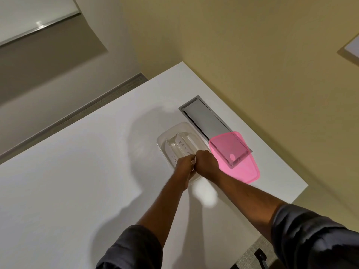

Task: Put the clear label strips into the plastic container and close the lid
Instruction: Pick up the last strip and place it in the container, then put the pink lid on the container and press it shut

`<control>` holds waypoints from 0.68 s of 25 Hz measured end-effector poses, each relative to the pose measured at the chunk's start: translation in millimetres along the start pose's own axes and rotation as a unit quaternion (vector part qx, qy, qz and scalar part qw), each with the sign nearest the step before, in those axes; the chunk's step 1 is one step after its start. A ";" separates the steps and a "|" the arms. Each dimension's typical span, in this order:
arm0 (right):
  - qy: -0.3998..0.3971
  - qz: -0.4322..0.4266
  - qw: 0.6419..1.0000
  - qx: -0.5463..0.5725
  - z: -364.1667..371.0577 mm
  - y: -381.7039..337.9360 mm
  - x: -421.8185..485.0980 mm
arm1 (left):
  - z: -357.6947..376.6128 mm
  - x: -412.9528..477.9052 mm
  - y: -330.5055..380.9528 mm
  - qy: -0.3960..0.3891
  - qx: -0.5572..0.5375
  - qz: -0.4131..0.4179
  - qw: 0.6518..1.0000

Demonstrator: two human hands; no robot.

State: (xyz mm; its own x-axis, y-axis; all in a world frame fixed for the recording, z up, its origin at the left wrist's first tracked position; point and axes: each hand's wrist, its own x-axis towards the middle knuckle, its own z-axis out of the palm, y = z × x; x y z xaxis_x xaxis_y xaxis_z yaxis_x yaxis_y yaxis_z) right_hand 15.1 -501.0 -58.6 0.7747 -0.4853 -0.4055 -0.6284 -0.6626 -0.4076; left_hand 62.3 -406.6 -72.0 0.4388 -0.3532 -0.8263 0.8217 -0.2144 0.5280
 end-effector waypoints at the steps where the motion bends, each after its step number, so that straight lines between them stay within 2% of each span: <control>1: 0.003 0.002 1.000 0.003 2.0 0.5 -0.4 | 0.1 0.6 -1.1 -0.002 -0.006 -0.004 1.000; 11: 0.034 0.004 0.999 -0.002 7.2 5.9 -2.1 | 1.5 -9.2 0.8 -0.013 -0.031 -0.007 0.999; 17: 0.100 -0.041 0.992 0.069 -12.4 21.8 -9.6 | 17.4 -19.0 3.1 0.059 -0.029 0.065 0.996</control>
State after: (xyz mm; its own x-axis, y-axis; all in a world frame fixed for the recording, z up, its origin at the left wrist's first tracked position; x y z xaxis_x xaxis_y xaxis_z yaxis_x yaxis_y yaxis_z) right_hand -5.1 -517.8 -53.5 0.8138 -0.5451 -0.2015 -0.5552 -0.6269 -0.5466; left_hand 50.1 -416.4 -51.3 0.5800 -0.2644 -0.7705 0.7730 -0.1196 0.6230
